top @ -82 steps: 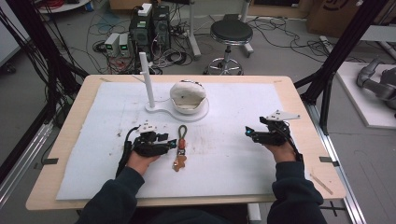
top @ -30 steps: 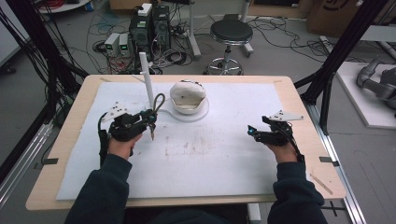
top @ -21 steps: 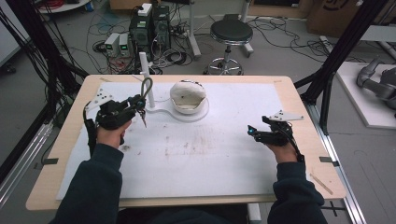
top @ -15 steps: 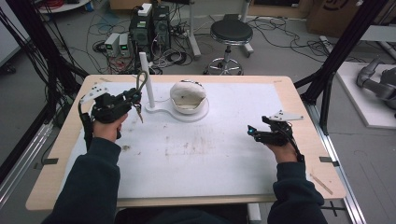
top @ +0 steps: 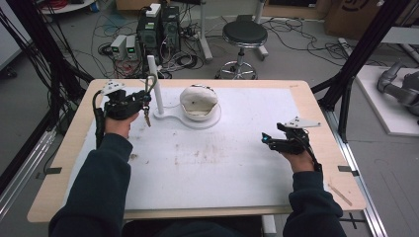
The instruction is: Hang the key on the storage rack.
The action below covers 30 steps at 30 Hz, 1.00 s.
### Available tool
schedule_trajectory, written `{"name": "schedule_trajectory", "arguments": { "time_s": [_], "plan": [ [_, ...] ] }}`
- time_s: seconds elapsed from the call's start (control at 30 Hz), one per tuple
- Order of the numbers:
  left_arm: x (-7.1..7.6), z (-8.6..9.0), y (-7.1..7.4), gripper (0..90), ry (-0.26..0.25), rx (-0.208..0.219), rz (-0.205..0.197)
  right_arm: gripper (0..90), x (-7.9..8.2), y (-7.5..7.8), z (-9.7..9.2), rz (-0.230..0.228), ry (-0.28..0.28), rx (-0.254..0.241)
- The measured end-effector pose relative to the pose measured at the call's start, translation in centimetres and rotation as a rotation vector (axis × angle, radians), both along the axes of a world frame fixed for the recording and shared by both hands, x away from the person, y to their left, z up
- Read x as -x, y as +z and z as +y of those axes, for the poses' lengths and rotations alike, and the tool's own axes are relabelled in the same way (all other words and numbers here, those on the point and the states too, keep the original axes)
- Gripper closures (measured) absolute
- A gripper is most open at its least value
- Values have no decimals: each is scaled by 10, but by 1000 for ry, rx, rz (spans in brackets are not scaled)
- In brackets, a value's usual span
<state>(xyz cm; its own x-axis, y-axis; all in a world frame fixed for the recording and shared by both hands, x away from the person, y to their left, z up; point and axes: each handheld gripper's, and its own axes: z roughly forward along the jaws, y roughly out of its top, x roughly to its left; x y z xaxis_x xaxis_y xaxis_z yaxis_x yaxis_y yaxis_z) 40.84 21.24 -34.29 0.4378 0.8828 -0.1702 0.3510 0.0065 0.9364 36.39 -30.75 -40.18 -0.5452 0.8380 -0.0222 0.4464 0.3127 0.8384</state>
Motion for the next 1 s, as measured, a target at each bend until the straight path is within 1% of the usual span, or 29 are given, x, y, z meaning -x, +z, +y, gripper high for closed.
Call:
{"name": "schedule_trajectory", "arguments": {
  "time_s": [0.03,0.1,0.2,0.27,0.3,0.33,0.37,0.4,0.47,0.5,0.53,0.57,0.6,0.63,0.67,0.7,0.77,0.8,0.83,0.87,0.9,0.93,1.0],
  "plan": [
    [-1,0,-1,717,-4,0,8,255,0,0,0,-2,2,1],
    [-1,-1,-3,706,-3,-1,3,255,0,0,0,-4,3,1],
    [-1,1,-7,657,0,8,12,255,0,0,-1,-2,4,0],
    [0,4,-11,554,10,25,27,255,0,0,-1,0,3,0],
    [0,4,-11,501,10,25,27,255,0,0,-2,-2,4,-1],
    [1,8,-16,456,20,41,36,255,0,0,-1,-3,4,-2],
    [1,8,-16,428,20,41,36,255,1,0,-1,-2,4,-2],
    [4,13,-22,404,18,56,32,255,1,0,-1,-2,5,-1],
    [6,15,-24,325,15,62,31,255,0,-1,-1,-3,10,3],
    [8,17,-27,325,14,74,25,255,0,-1,-1,-3,10,3],
    [14,22,-33,221,0,109,6,255,1,-1,0,3,12,0],
    [17,24,-35,198,-11,128,-7,255,0,-1,0,2,13,-1],
    [17,24,-35,198,-11,128,-7,255,0,-1,0,2,13,-1],
    [24,28,-41,198,-41,138,-38,255,0,-1,1,5,20,-2],
    [27,29,-43,196,-47,131,-41,255,0,-2,1,3,23,-3],
    [27,29,-43,195,-47,131,-41,254,0,-2,1,4,25,-2],
    [34,31,-48,195,-72,119,-69,254,0,-2,1,6,27,-5],
    [38,32,-50,203,-98,97,-86,252,-1,-3,1,8,32,-6],
    [42,30,-50,203,-128,55,-79,245,-1,-4,1,8,33,-7],
    [45,29,-50,205,-144,56,-102,240,-1,-4,1,11,32,-8],
    [45,29,-50,209,-144,56,-102,239,-1,-4,1,7,34,-8],
    [49,26,-51,209,-169,44,-105,236,-1,-4,1,4,37,-5],
    [53,22,-53,209,-179,28,-106,221,-2,-5,1,6,42,-5]
  ]
}}
